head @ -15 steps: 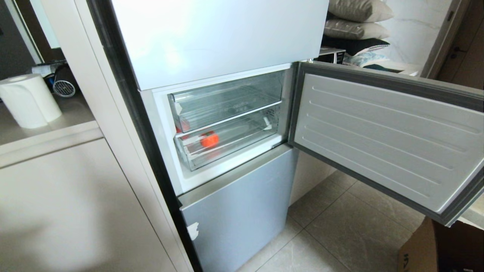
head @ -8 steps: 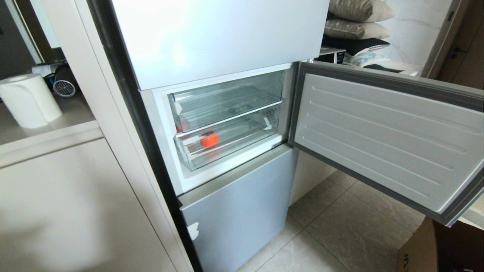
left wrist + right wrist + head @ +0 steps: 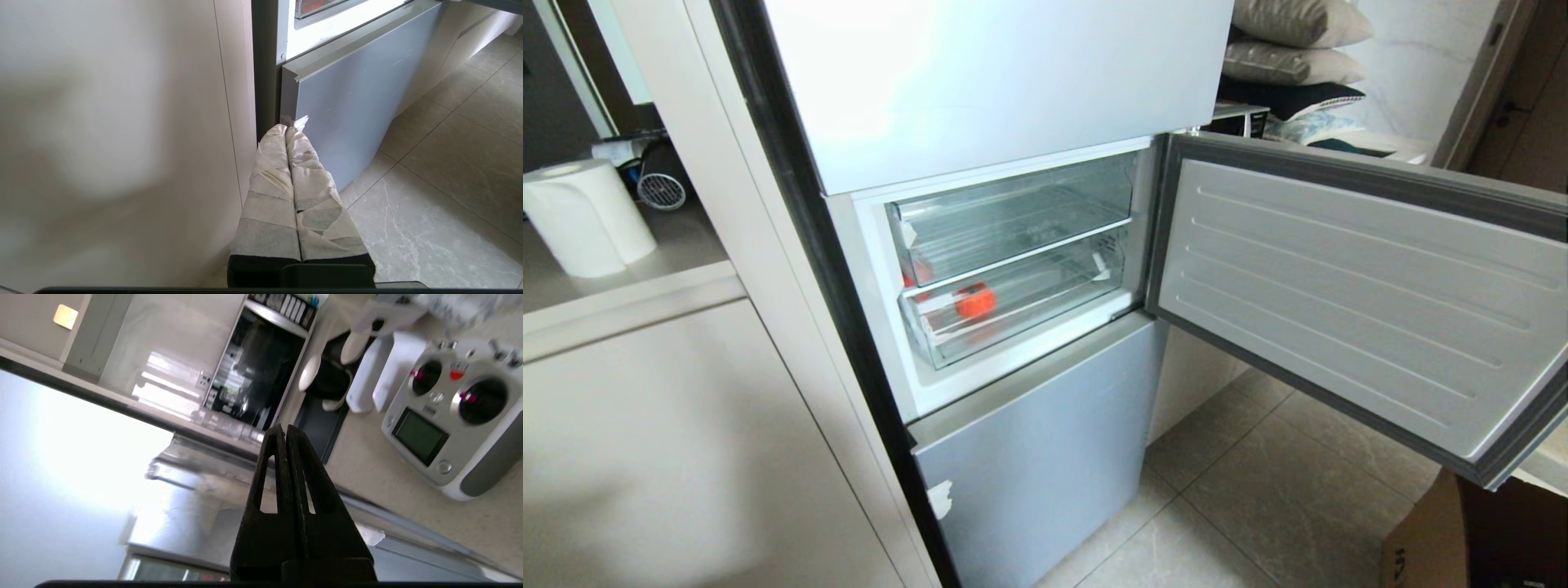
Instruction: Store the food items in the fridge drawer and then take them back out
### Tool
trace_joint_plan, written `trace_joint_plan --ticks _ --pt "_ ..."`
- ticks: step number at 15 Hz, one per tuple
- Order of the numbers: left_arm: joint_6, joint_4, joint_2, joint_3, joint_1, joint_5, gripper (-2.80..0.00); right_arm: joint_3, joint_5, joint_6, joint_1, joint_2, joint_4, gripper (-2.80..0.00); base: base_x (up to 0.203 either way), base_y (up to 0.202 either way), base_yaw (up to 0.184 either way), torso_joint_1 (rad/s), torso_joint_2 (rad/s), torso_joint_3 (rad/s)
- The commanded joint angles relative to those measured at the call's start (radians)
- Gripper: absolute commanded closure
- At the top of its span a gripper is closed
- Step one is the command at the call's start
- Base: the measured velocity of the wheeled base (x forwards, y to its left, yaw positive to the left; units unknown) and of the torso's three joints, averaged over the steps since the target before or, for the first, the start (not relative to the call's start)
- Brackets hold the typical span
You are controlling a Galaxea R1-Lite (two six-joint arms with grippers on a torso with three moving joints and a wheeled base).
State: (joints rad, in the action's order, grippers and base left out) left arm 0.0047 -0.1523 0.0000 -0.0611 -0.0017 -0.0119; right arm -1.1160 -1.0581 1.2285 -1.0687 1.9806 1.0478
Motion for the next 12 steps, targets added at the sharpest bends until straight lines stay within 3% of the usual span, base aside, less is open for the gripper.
trace_joint_plan --ticks 1,6,12 --pt "0.0 -0.001 -0.002 0.0 0.0 0.0 0.0 -0.004 -0.012 0.047 0.047 0.052 0.006 0.0 0.0 0.0 0.0 0.0 0.0 0.0" --pt "0.0 -0.001 -0.002 0.0 0.0 0.0 0.0 0.051 -0.033 0.066 0.092 0.027 0.007 0.0 0.0 0.0 0.0 0.0 0.0 0.0" --pt "0.0 -0.001 -0.002 0.0 0.0 0.0 0.0 0.357 -0.049 0.061 0.084 -0.238 0.013 0.0 0.0 0.0 0.0 0.0 0.0 0.0"
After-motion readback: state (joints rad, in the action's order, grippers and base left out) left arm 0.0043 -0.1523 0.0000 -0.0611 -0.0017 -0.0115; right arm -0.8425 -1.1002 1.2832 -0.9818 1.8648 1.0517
